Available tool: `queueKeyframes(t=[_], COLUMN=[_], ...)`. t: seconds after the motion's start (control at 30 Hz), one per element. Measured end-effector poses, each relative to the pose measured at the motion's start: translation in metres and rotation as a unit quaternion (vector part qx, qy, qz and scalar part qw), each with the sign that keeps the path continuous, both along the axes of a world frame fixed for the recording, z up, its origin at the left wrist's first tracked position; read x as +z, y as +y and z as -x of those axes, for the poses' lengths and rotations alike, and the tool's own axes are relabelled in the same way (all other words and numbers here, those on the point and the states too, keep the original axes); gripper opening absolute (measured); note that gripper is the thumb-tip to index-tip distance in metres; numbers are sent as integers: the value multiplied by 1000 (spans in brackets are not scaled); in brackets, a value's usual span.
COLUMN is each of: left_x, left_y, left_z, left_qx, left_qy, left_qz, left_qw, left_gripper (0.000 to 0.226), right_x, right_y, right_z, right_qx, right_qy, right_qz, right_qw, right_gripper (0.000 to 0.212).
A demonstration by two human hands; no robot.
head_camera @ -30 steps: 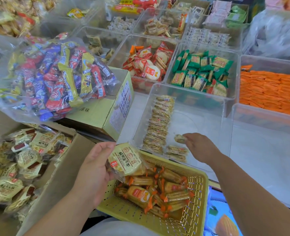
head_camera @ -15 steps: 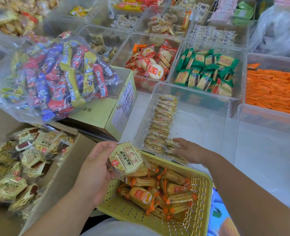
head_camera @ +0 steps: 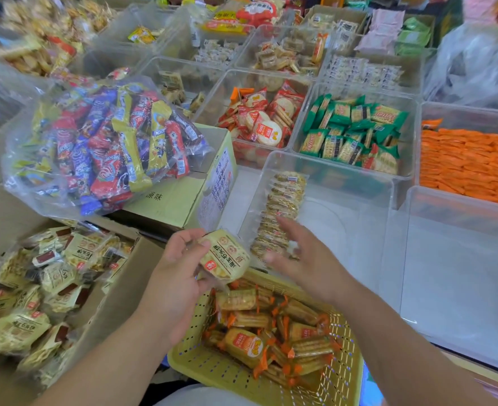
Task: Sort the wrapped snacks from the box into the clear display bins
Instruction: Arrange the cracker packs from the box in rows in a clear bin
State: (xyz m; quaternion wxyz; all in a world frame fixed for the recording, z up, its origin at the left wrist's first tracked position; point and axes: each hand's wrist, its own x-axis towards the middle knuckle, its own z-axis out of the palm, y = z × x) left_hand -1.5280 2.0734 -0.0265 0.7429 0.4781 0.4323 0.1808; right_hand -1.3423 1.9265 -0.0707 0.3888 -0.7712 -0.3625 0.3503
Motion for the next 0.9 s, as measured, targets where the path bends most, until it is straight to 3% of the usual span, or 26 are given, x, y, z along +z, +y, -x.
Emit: queueKeyframes(t=[0.03, 0.1, 0.2, 0.33, 0.47, 0.53, 0.6, 0.67, 0.8, 0.9], left_x=[0, 3, 6, 7, 2, -4, -15, -30, -56, -64], left_y=[-3, -12, -27, -32, -20, -11, 1, 13, 22, 22], left_z=[-5, -17, -33, -49, -60, -64, -65, -65, -65, -64], left_qx=[-9, -30, -62, -96, -201, -254, -292, -313, -402, -431], left_qy=[4, 9, 4, 10, 63, 122, 191, 266, 364, 397], left_qz=[-21, -32, -19, -43, -102, -192, -325, -402, -338, -373], left_qw=[1000, 999, 998, 994, 972, 940, 879, 819, 769, 719], left_gripper=[24, 40, 51, 54, 66, 75, 78, 82, 98, 102], right_x=[9, 17, 18, 16, 6, 1, -8, -21, -53, -75], right_y=[1, 2, 4, -1, -12, -17, -23, -29, -34, -29], right_z=[16, 44, 60, 50, 22, 3, -20, -43, -75, -85], right_qx=[5, 41, 53, 34, -32, -99, -161, -184, -155, -85], right_qy=[-1, -106, -267, -297, -277, -202, -131, -127, -181, -158], right_qz=[-35, -60, -63, -78, -118, -104, -73, -30, 72, 143], right_qw=[999, 992, 960, 951, 953, 969, 976, 974, 969, 973], right_gripper=[91, 90, 64, 47, 41, 38, 36, 36, 39, 42])
